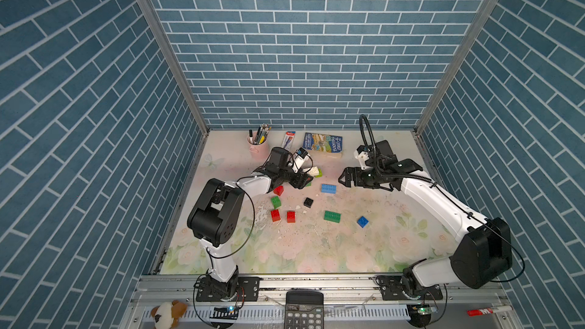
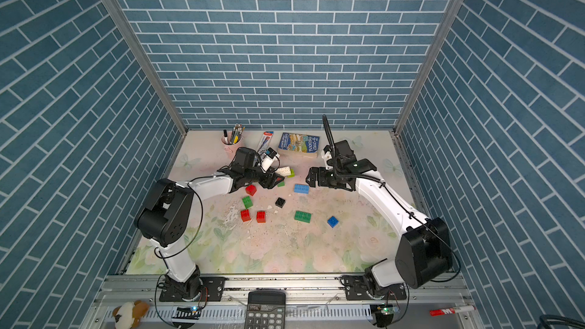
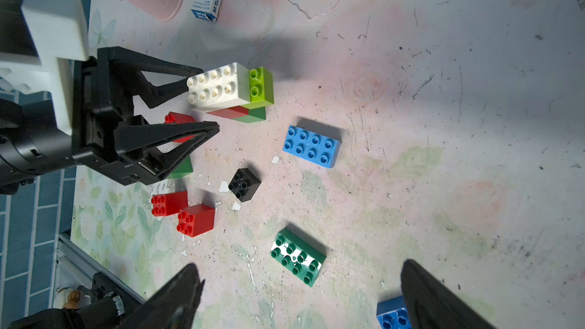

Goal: Assemble the letter r with lego
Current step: Place the lego brick at the center of the board.

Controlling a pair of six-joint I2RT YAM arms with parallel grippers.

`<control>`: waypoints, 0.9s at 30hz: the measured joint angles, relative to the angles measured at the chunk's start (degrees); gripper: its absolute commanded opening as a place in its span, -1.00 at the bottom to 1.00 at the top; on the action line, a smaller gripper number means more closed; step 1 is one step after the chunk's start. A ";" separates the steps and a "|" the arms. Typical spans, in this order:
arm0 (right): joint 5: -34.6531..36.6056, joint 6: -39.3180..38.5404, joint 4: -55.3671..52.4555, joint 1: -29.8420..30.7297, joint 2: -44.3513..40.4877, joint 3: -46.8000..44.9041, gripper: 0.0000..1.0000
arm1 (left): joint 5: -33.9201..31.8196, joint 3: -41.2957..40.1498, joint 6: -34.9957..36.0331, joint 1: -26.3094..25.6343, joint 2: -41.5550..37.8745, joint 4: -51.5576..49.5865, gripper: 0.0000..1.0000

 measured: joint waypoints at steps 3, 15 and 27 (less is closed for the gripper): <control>0.00 0.00 -0.11 -0.04 0.26 0.04 0.97 | 0.00 0.50 0.11 0.00 0.17 0.02 0.37; 0.09 0.00 -0.94 -0.09 1.55 0.81 0.97 | -0.02 1.22 0.39 0.00 0.96 0.61 0.28; 0.26 0.00 -1.16 -0.09 1.81 1.75 0.97 | -0.26 1.33 0.61 0.00 1.55 0.61 0.08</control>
